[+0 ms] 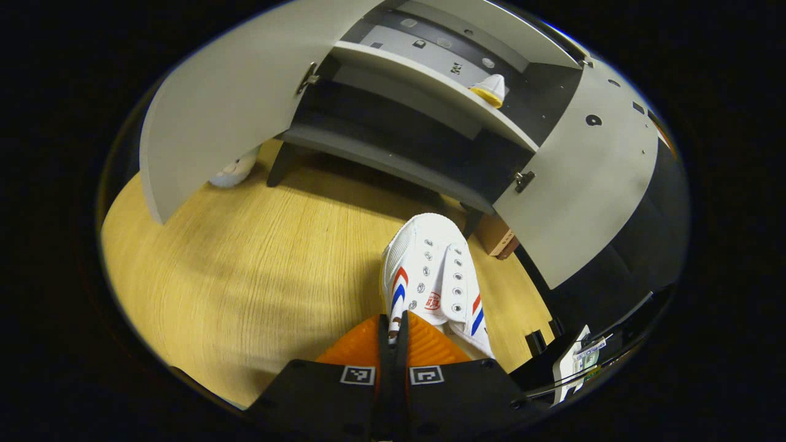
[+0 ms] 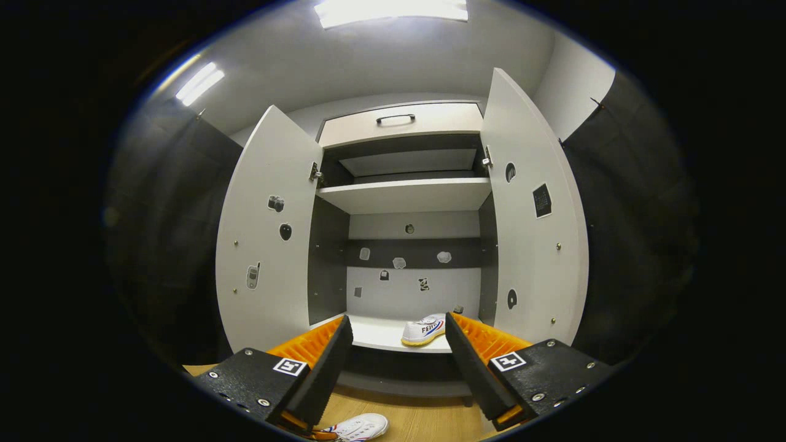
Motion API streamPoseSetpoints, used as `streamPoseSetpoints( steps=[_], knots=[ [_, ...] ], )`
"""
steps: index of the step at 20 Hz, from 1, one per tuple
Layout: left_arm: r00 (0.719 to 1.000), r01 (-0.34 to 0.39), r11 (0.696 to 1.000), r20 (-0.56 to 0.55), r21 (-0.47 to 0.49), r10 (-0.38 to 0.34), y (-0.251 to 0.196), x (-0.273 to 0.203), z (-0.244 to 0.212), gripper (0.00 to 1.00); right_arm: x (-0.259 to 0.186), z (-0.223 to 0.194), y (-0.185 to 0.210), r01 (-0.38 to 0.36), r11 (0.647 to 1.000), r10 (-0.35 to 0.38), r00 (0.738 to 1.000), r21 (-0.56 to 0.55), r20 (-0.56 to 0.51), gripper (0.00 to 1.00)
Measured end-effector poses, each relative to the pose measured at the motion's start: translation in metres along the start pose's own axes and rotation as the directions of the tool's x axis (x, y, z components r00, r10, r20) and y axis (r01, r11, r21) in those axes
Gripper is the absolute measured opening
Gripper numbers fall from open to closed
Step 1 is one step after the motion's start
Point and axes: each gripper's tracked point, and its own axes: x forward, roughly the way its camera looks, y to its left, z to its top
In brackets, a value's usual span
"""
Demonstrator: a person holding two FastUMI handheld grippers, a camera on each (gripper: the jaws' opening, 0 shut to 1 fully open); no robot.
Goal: Grab one shoe with the right hand and put it into the shoe cabinet, grab the other shoe with the left hand and put it into the shoe cabinet; then close the right door with the right hand and the left door with the left hand.
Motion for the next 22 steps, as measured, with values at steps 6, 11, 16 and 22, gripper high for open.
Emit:
streamPoseSetpoints(
  steps=[6,11,16,22],
  knots=[
    [0.987,0.035,0.999,0.156,0.017,-0.037,-0.054,-0.033,0.103,0.06,-0.019,0.015,-0.029,0.044,0.999,-0.044,0.999,0.004,0.028,0.93],
    [0.949,-0.057,0.997,0.314,0.06,0.036,-0.06,-0.069,0.215,0.07,-0.03,0.023,-0.047,0.058,0.998,-0.059,0.997,0.029,0.05,0.93],
    [0.926,-0.119,0.991,0.367,0.063,0.088,-0.074,-0.064,0.304,0.06,-0.034,0.025,-0.059,0.059,0.998,-0.06,0.996,0.021,0.059,0.93],
    [0.932,-0.163,0.986,0.334,0.034,0.142,-0.065,-0.01,0.374,0.06,-0.036,0.018,-0.083,0.092,0.996,-0.093,0.993,0.017,0.068,0.93]
  ],
)
